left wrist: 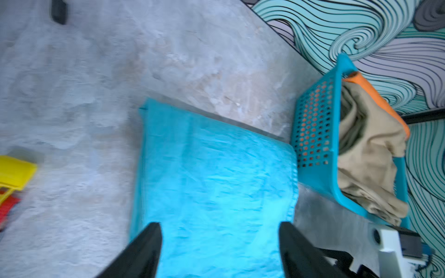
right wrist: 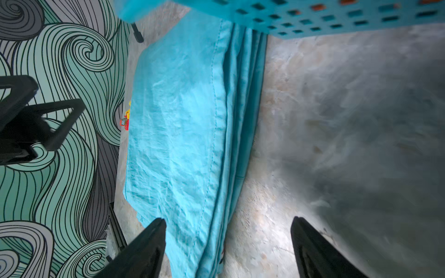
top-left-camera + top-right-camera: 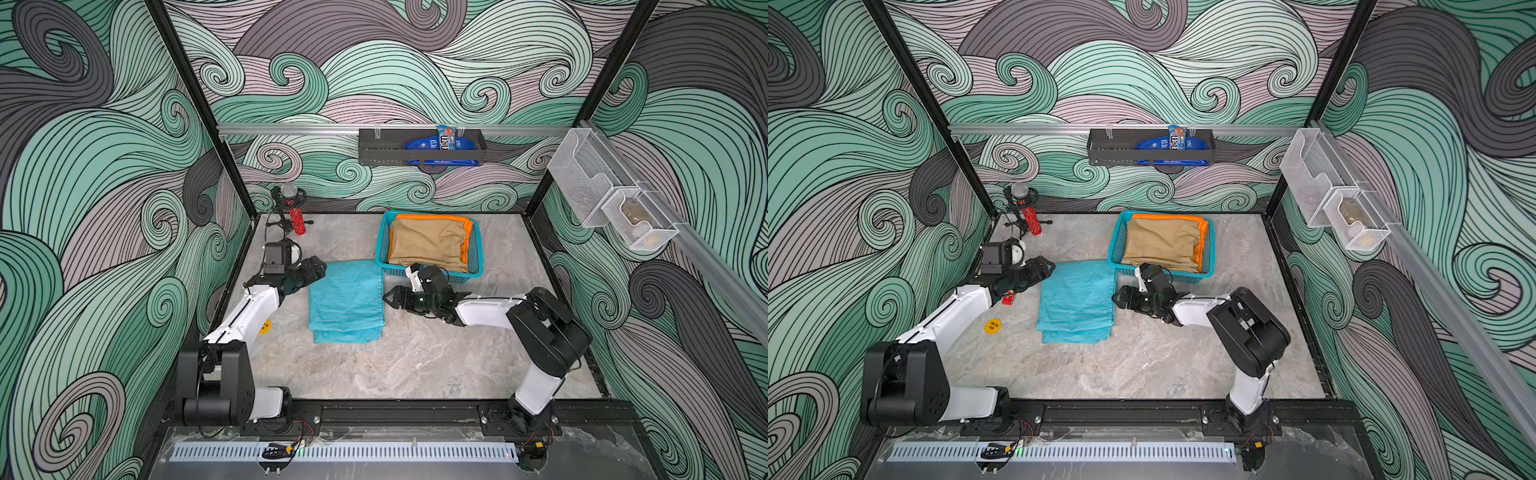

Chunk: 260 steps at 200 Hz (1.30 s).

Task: Put the folded long pants in the basket
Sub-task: Move the long pant to the center of the board, then pick up the long pant at the center of the board.

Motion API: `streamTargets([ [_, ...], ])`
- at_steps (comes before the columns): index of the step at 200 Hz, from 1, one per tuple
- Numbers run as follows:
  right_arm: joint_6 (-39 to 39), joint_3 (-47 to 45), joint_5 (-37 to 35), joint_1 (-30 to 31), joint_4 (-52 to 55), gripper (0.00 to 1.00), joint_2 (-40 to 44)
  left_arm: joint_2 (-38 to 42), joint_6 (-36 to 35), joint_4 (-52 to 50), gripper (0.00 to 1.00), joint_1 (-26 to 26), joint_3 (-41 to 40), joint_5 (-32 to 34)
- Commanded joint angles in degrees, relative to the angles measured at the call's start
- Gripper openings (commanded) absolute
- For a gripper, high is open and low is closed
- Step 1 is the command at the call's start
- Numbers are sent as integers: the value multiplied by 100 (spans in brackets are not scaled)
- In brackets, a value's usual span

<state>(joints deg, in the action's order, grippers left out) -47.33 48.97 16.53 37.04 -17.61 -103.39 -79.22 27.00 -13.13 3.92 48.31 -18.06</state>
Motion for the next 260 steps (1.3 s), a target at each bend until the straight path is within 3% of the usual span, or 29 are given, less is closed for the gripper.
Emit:
streamTargets([
  [1, -31, 269, 270, 73, -117, 84, -290, -190, -58, -49, 94, 445, -522, -660],
  [69, -117, 839, 409, 229, 116, 84, -1080, -636, -23, 508, 93, 551, -1209, -758],
  [148, -136, 1025, 470, 343, 109, 83, -1251, -1154, 300, 953, 83, -282, -1528, -1120],
  [178, -76, 1163, 608, 383, 102, 68, -1381, -895, 718, 1499, 72, -392, -2035, -1216],
  [192, -25, 1235, 645, 426, 105, 55, -1411, -840, 771, 1635, 59, -392, -2141, -1273],
  [219, 3, 1321, 666, 480, 103, 20, -1392, -852, 783, 1748, 0, -394, -2134, -1441],
  [241, 11, 1395, 691, 546, 100, 1, -1330, -806, 843, 1760, 0, -398, -2072, -1577],
  [260, 5, 1452, 687, 618, 101, 0, -1176, -464, 965, 1677, 0, -397, -2019, -1619],
])
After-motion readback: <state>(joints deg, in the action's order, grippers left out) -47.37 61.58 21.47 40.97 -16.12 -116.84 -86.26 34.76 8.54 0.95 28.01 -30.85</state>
